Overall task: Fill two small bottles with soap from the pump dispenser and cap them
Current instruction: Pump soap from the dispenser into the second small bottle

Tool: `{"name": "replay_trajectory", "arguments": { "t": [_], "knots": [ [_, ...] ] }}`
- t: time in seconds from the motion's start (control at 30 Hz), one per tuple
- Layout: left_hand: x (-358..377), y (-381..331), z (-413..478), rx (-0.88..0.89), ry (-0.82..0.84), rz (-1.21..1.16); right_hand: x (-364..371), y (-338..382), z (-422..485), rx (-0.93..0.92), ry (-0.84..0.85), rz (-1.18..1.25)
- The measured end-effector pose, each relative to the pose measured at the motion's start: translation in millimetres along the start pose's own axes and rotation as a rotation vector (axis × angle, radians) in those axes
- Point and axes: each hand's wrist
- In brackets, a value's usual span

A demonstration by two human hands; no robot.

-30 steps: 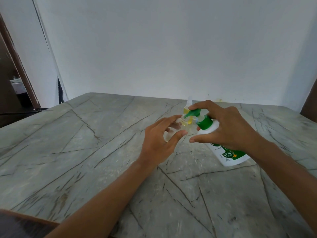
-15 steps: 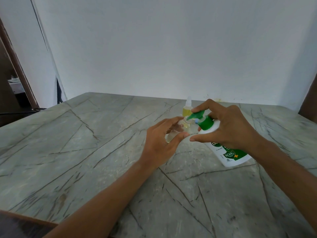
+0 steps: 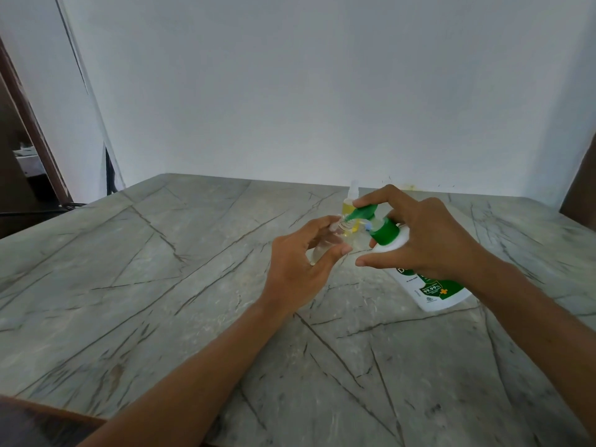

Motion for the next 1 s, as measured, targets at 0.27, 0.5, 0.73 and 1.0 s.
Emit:
{"name": "replay_trajectory", "arguments": {
  "t": [0.27, 0.5, 0.73, 1.0],
  "knots": [
    [0.4, -1.1, 0.1, 0.012, 0.032, -0.018, -0.9, 1.4, -1.8, 0.028, -0.024, 0.028],
    [0.1, -3.0, 1.7, -0.003, 0.006, -0.026, -0.9, 2.2, -1.4, -0.011, -0.006, -0.007],
    [1.2, -0.6, 0.0, 0.023, 0.024, 0.004, -1.4, 3.6, -2.1, -0.011, -0.04, 0.03],
    [3.3, -1.9, 0.2, 0.015, 0.0, -0.01, -1.3, 3.7, -0.6, 0.001, -0.005, -0.026]
  ]
}}
Point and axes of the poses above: each hand's wrist, its own z-axis towards the middle knuckle, its own x-axis out of the palm, y = z × x, and after that the axes turned 7 degrees about -x, right-handed
